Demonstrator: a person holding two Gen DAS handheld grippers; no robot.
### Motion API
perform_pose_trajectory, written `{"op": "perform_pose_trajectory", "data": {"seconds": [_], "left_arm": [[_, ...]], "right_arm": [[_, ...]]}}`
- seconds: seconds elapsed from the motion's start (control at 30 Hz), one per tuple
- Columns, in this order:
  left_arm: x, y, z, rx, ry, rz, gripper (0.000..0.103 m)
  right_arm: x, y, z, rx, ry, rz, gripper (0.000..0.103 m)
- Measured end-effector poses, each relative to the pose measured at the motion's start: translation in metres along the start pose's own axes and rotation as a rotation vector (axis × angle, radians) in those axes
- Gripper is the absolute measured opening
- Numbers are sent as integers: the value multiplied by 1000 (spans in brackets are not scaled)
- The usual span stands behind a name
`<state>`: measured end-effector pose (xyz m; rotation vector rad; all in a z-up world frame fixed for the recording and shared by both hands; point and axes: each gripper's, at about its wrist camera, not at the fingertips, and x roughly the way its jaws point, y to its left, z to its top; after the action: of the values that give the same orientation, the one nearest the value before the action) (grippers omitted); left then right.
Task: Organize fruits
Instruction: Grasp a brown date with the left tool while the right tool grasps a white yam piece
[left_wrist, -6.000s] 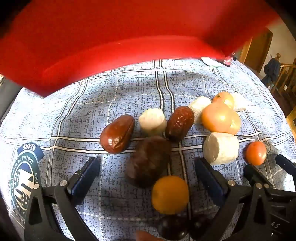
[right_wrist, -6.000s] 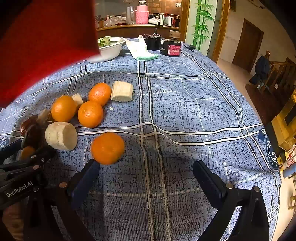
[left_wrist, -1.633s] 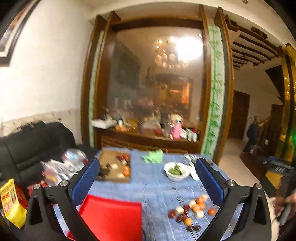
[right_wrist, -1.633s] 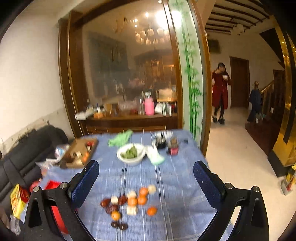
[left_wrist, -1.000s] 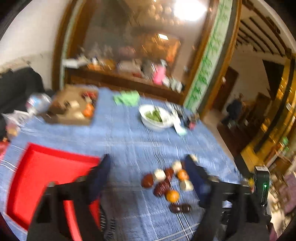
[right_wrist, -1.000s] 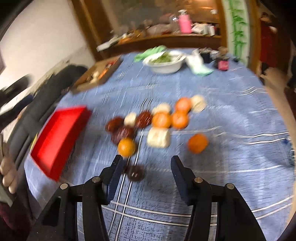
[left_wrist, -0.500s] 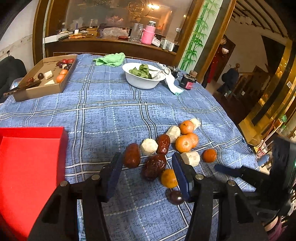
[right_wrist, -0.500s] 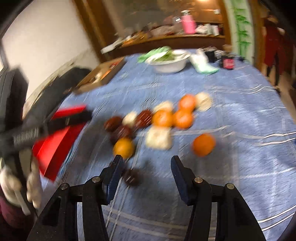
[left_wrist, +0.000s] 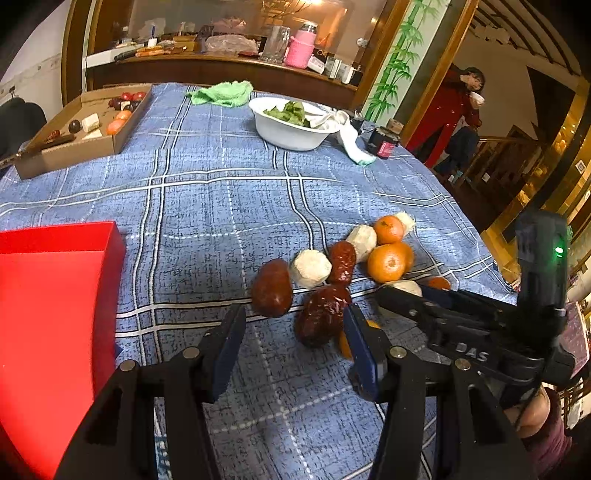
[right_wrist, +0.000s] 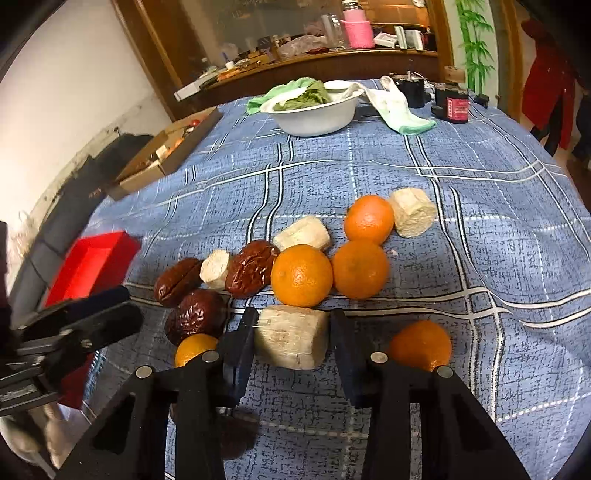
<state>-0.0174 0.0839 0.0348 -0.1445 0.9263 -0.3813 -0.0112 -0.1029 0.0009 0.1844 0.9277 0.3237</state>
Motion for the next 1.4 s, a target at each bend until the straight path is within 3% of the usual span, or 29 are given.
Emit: {"op": "perform_pose_trajectory", "data": {"seconds": [0.1,0.3,0.4,0.6,0.8,0.87,0.93,1.07,1.2,1.4], "left_arm": [[10,-4,2,23,12,-36,41],[27,-19,4,115,35,-27,41],[30,-23,2,154,47,-47,41],[37,-20,7,161,63,-56,41],[51,-13,11,122,70,-99,40],[52,-16,10,134,66,-67,30],[51,-19,8,148,59,-46,30],[39,-17,6,127,19,-14,30],[15,-1,4,45,-30,-15,30],[-44,36,-6,-69,-134,-6,30]], "right_arm": [[-1,-2,-2,4,-7,19,41],[-2,-2,-3,1,-9,29,41],[-9,-7,-2,23,-32,43,34],[-10,-10,0,44,-27,65,34],[0,-6,-3,23,14,58,42],[-1,-4,-3,11,11,48,42],[-1,-4,-3,10,10,45,40],[-3,-5,-4,6,1,41,37],[-9,-5,-4,8,-26,43,36],[-30,7,-2,3,-82,51,35]]}}
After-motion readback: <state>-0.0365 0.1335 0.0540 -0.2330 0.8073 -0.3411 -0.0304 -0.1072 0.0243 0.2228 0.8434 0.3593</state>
